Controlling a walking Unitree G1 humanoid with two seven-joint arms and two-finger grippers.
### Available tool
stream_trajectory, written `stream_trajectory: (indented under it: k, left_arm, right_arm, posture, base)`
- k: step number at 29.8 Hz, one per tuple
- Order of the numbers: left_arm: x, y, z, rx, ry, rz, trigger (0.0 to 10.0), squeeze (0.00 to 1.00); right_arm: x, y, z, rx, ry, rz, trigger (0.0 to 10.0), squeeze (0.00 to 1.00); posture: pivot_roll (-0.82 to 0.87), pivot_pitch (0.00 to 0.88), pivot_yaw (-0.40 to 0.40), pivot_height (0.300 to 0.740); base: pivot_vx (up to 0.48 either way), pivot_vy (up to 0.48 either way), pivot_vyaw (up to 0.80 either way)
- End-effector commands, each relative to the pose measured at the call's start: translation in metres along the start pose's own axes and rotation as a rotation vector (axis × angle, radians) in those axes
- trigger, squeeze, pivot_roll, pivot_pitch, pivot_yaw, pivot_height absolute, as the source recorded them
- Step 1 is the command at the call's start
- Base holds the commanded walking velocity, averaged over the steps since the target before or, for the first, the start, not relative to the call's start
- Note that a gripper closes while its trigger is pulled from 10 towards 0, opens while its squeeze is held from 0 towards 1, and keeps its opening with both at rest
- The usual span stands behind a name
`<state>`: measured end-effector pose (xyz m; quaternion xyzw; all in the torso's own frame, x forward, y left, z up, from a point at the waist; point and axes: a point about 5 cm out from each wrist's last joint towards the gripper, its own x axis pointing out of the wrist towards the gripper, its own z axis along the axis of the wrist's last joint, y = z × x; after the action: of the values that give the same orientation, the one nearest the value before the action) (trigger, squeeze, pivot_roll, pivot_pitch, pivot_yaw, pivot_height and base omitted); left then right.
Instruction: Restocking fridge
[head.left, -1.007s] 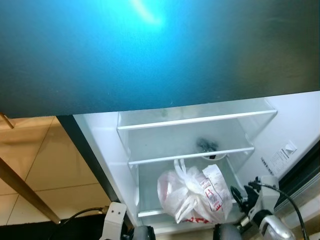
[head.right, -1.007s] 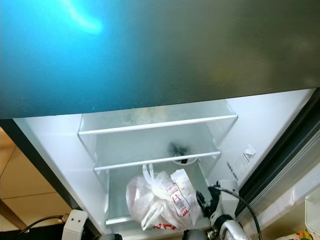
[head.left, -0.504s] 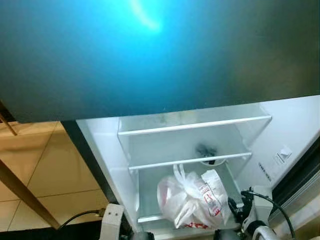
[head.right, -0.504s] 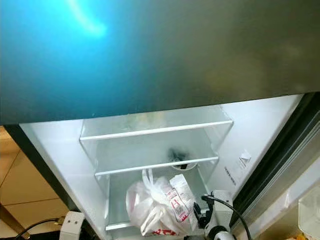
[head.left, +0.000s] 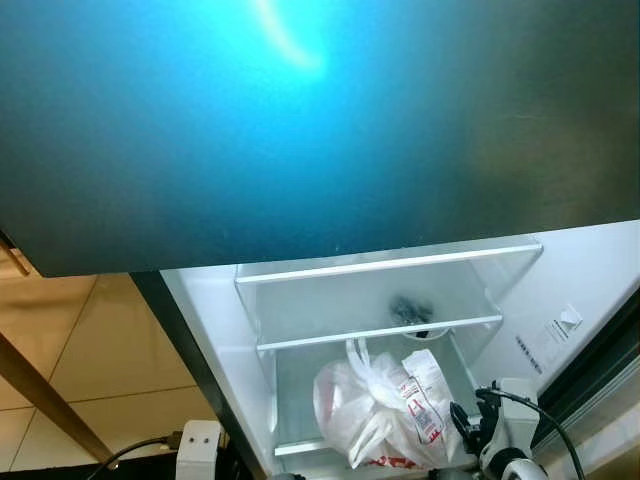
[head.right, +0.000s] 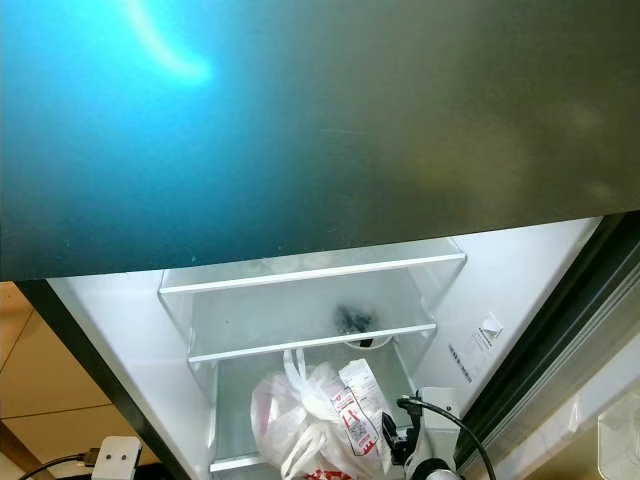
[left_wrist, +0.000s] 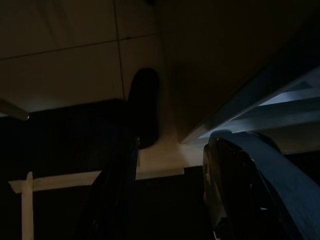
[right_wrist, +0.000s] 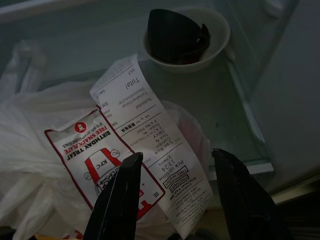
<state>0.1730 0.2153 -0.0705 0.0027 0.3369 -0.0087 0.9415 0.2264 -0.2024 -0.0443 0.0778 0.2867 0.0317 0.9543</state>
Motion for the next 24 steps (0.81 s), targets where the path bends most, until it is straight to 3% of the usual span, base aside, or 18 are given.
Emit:
stream_trajectory:
  k: [1, 10, 24]
  left_arm:
    - [-0.0035, 0.0111, -0.0023, 0.002, 0.008, 0.027, 10.0, 0.00]
    - [-0.0010, 0.0189, 0.0029, 0.009, 0.019, 0.051, 10.0, 0.00]
    - [-0.0010, 0.0181, 0.0030, 0.038, 0.023, 0.017, 10.0, 0.00]
  right_arm:
    - [0.0003, 0.0004, -0.0008, 0.001, 0.003, -0.007, 10.0, 0.00]
    - [0.0001, -0.0004, -0.0009, 0.006, -0.004, -0.014, 10.0, 0.00]
    - [-0.0013, -0.0013, -0.0035, 0.019, -0.004, -0.022, 10.0, 0.00]
  posture:
    - [-0.01, 0.033, 0.003, 0.642]
    - [0.00, 0.038, 0.005, 0.642]
    - [-0.01, 0.039, 0.017, 0.642]
  base:
    - [0.000, 0.000, 0.00]
    - [0.000, 0.000, 0.00]
    - [0.000, 0.000, 0.00]
